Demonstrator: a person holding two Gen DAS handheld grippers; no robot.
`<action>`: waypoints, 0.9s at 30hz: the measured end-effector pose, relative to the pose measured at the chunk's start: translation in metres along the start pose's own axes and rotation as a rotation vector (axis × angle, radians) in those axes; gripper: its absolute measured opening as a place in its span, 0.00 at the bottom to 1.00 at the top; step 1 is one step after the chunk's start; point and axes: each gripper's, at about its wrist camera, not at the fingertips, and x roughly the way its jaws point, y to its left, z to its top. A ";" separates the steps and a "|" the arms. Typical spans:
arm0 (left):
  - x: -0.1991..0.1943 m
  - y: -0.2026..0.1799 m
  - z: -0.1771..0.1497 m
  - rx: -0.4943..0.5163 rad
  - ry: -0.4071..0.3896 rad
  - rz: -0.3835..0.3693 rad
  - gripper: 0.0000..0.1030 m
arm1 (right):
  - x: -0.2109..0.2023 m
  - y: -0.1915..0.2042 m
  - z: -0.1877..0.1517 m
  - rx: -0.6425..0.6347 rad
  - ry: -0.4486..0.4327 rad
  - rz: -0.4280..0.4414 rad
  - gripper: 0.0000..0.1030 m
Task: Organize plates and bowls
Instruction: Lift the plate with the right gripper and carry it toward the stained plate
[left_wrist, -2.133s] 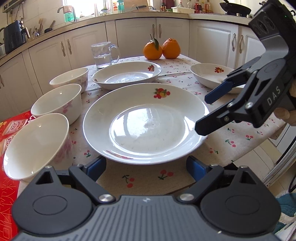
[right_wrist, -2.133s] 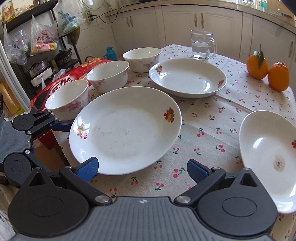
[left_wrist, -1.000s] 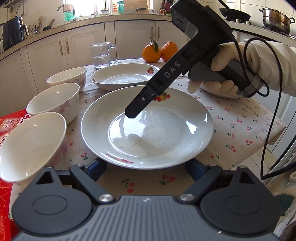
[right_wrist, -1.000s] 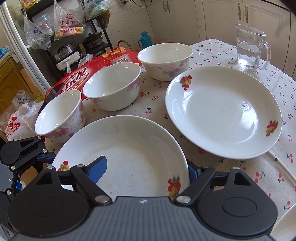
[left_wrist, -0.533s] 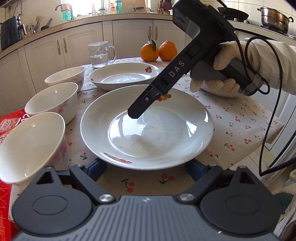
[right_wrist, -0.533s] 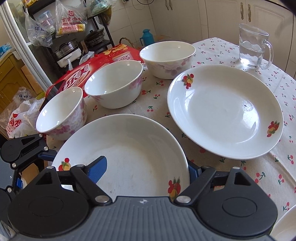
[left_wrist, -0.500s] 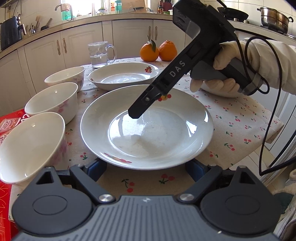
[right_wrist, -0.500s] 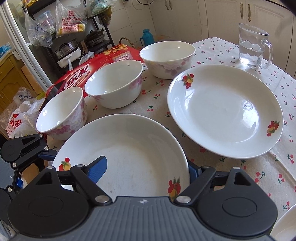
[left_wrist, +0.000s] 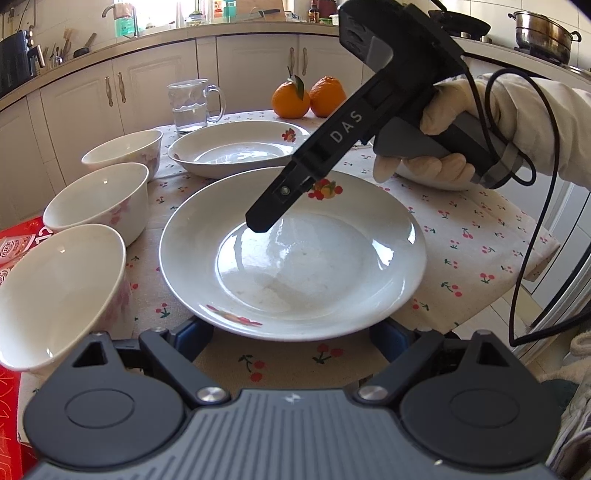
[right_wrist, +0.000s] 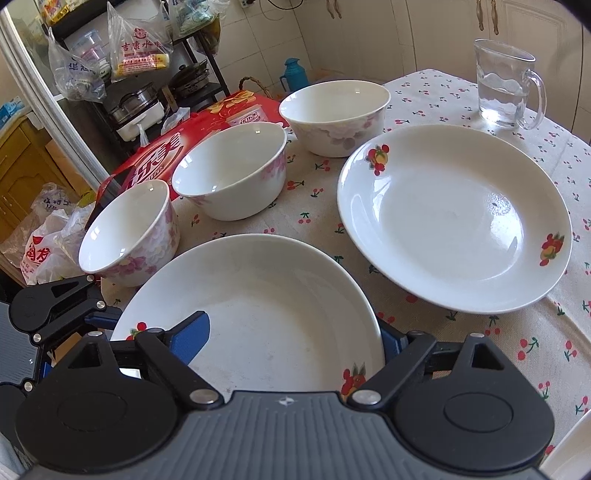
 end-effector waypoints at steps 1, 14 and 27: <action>-0.001 0.000 0.001 0.003 0.000 -0.003 0.88 | -0.001 0.001 -0.001 0.002 0.002 -0.003 0.91; -0.003 -0.017 0.029 0.101 0.012 -0.083 0.88 | -0.047 0.000 -0.019 0.052 -0.044 -0.054 0.91; 0.027 -0.052 0.080 0.215 0.012 -0.208 0.88 | -0.115 -0.038 -0.047 0.138 -0.138 -0.164 0.91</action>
